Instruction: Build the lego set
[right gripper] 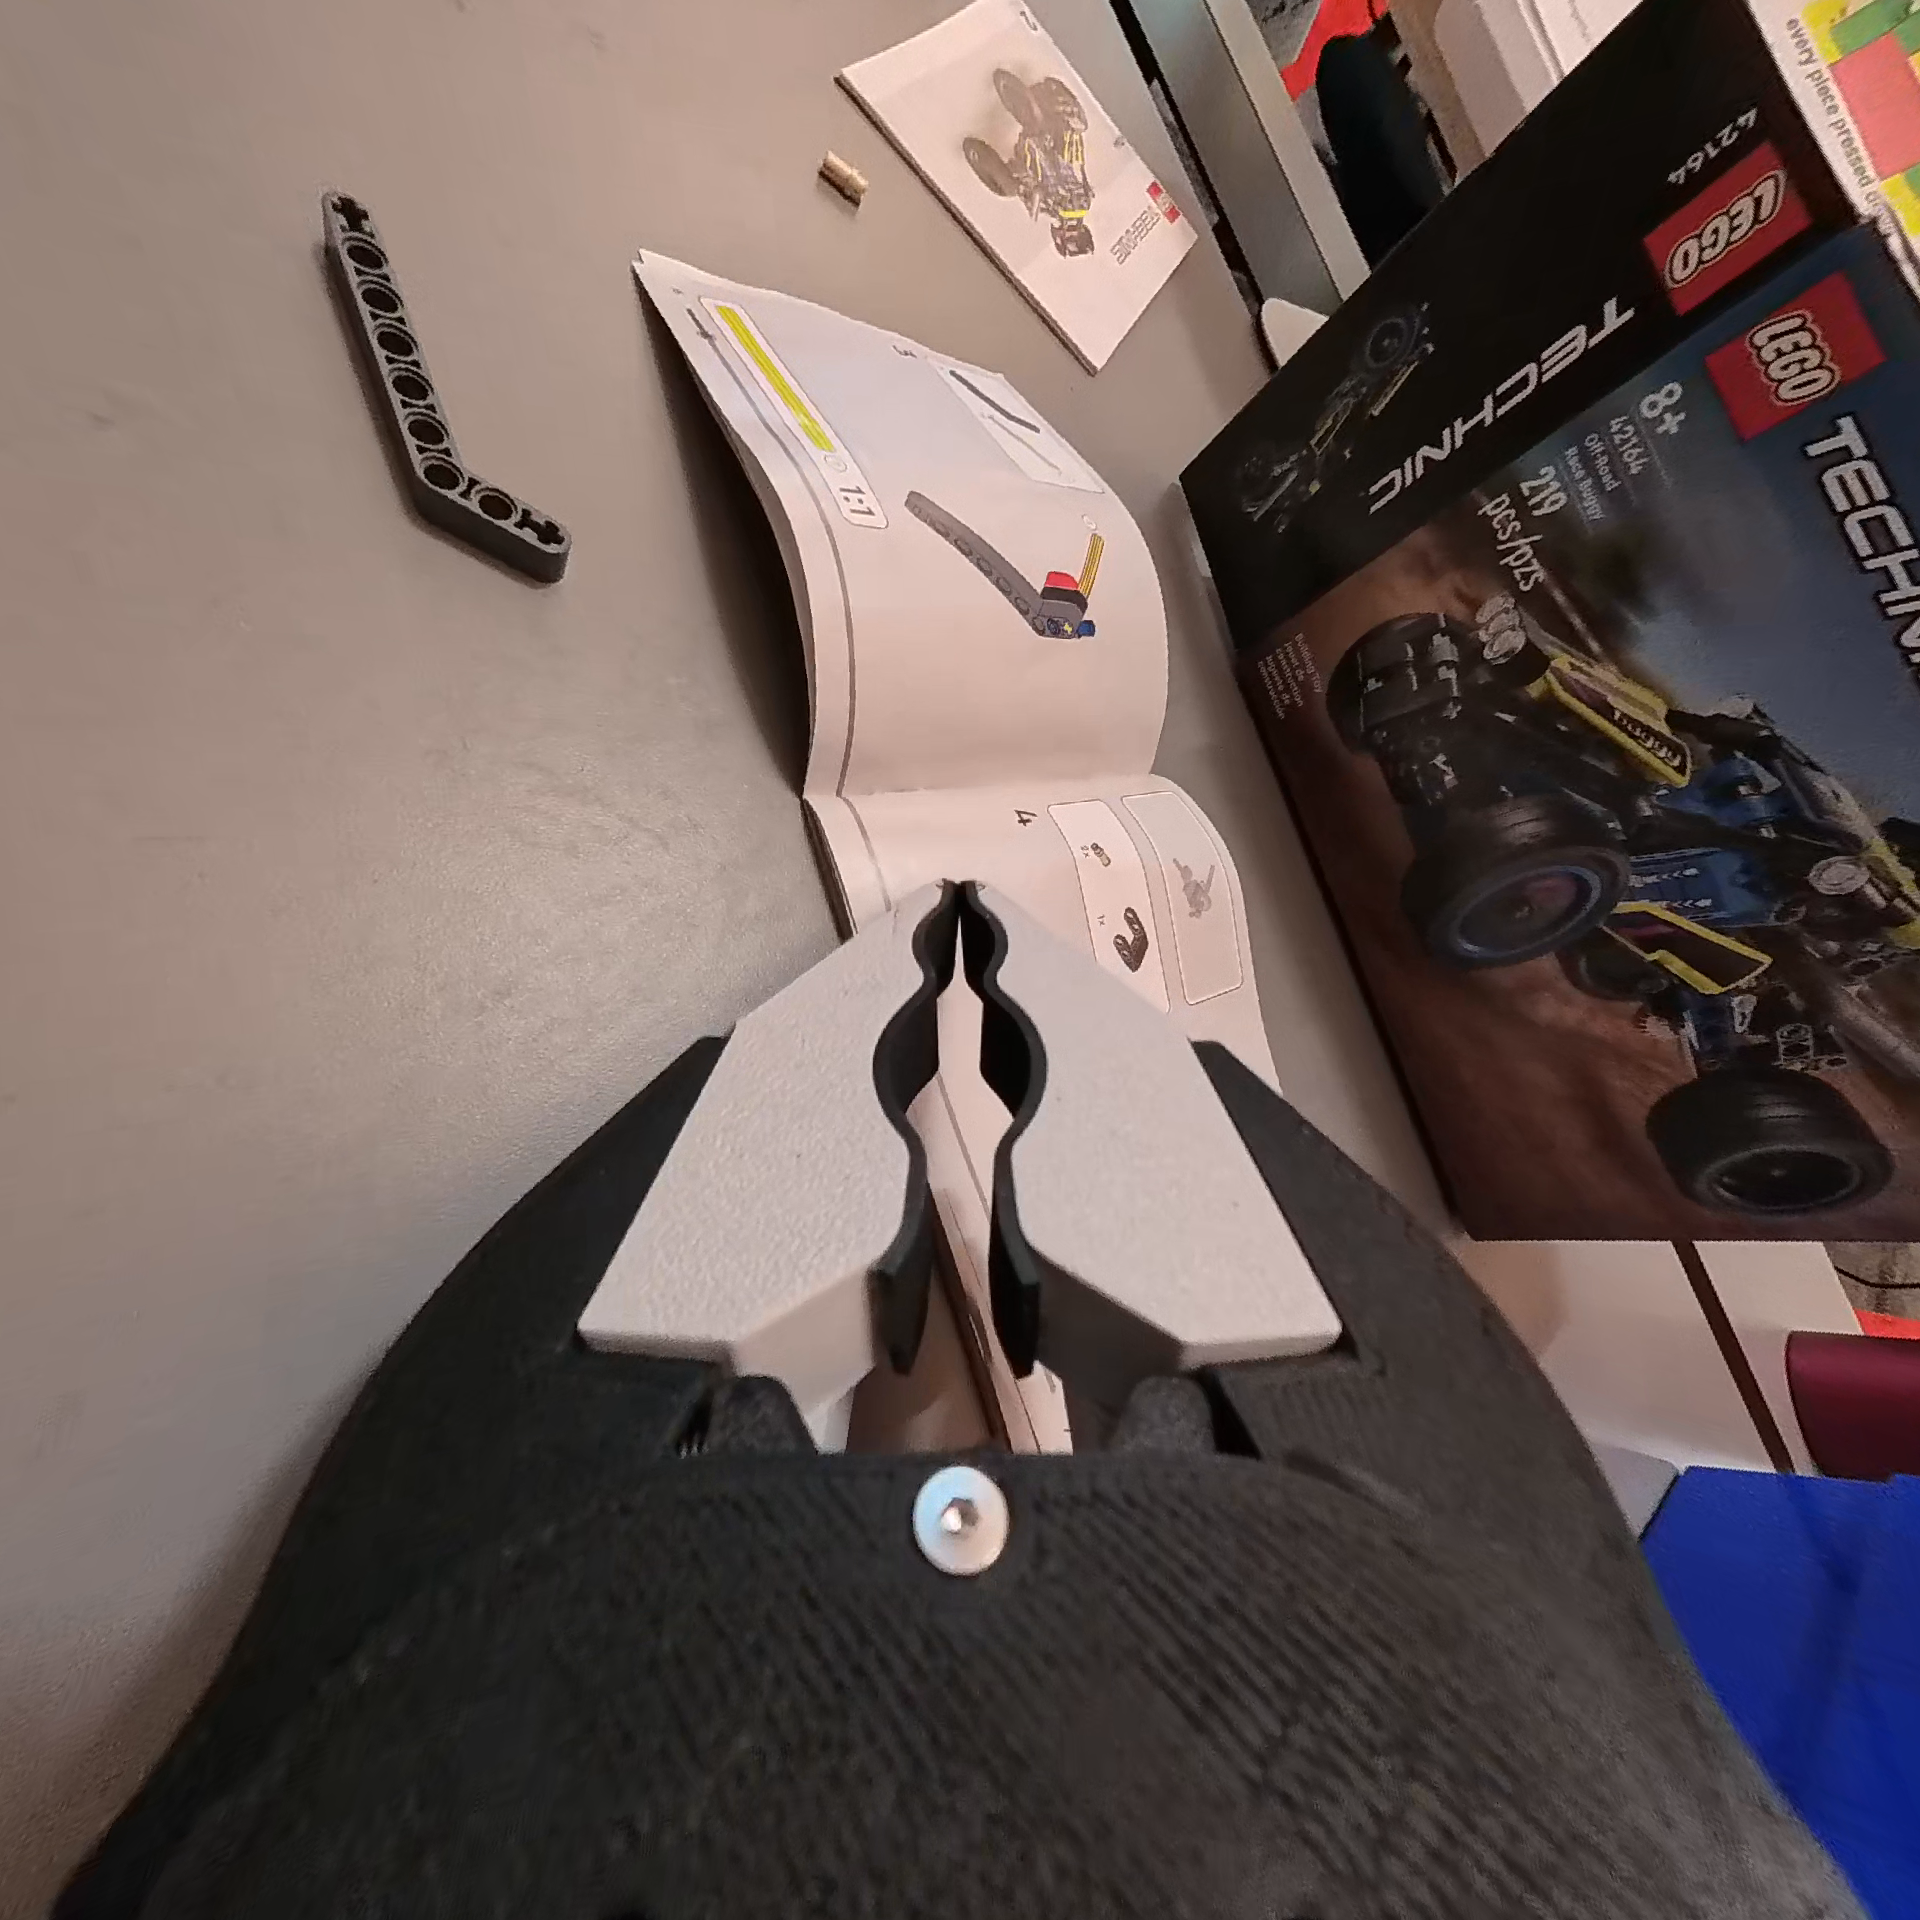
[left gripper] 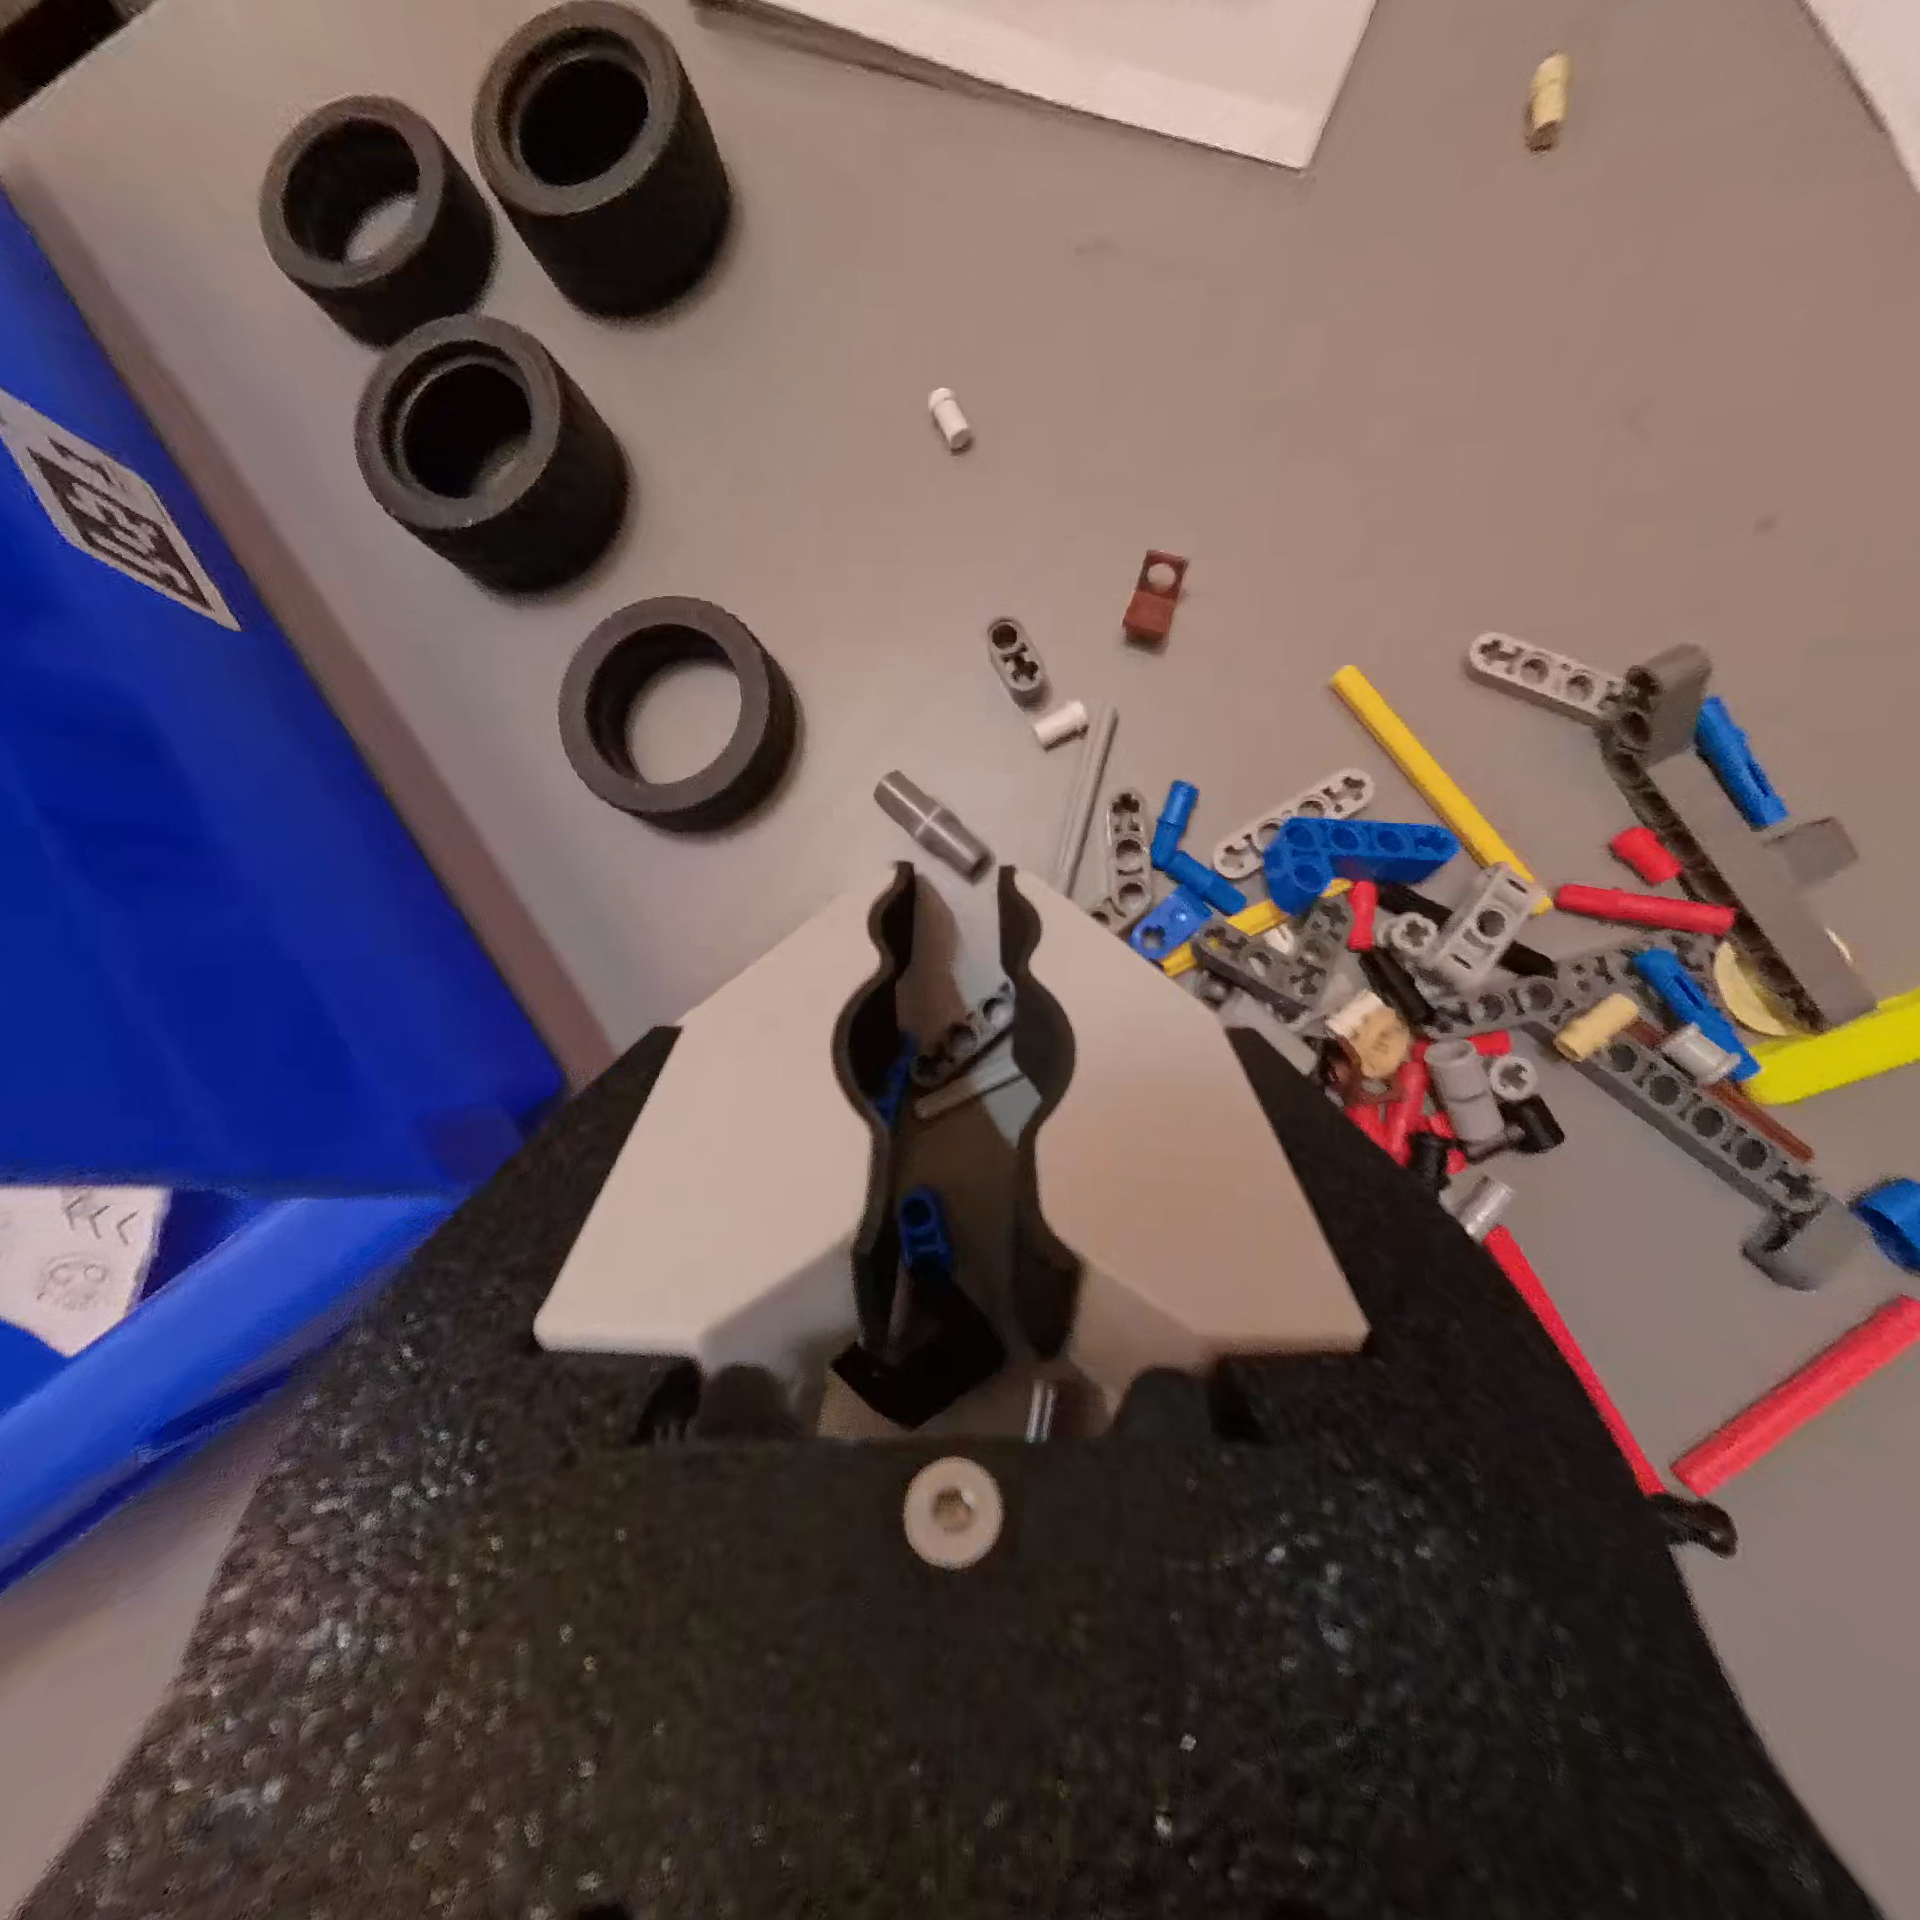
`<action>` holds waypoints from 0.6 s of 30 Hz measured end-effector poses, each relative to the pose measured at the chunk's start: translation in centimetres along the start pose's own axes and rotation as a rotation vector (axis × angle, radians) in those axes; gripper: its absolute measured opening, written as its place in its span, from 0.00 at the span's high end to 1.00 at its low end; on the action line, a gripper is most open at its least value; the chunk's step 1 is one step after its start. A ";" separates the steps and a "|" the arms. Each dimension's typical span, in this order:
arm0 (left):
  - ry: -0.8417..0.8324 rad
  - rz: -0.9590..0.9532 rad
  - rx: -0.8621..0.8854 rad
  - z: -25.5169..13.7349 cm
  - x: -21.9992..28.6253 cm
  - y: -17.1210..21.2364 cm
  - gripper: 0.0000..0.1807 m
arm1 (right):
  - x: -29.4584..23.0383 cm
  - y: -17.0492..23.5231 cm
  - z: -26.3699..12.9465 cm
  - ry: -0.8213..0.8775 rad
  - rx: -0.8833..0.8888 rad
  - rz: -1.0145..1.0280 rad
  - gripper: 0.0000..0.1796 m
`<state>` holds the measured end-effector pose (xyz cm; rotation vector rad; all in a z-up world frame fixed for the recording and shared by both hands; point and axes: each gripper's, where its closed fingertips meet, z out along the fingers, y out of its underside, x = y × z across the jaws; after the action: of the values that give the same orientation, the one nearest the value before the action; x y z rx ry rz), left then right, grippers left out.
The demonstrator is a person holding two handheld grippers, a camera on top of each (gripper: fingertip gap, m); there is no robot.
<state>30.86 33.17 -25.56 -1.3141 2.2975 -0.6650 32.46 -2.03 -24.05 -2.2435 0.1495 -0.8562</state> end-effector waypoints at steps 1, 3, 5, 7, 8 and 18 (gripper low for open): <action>0.008 0.001 0.005 -0.2 0.1 0.1 0.91 | 0.0 0.1 0.0 -0.002 -0.002 0.002 1.00; -0.019 -0.015 0.010 -1.1 -0.3 0.3 0.88 | 0.0 0.2 0.1 -0.003 -0.003 0.009 1.00; -0.029 -0.006 0.056 -2.6 0.0 -0.2 0.88 | 0.0 0.3 0.1 -0.002 -0.002 0.013 1.00; -0.001 0.010 0.122 -4.2 1.7 -1.3 0.89 | 0.0 0.3 0.1 -0.004 -0.003 0.011 1.00; 0.057 0.051 0.146 -4.7 3.8 -1.7 0.89 | 0.0 0.2 0.1 -0.003 -0.005 0.005 1.00; 0.026 0.194 0.065 -2.5 8.7 -2.4 0.90 | 0.1 0.1 0.0 0.013 -0.011 -0.026 1.00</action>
<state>26.94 25.00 -23.17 -1.0430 2.3650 -0.6884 32.53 -2.17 -24.03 -2.2554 0.1316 -0.8858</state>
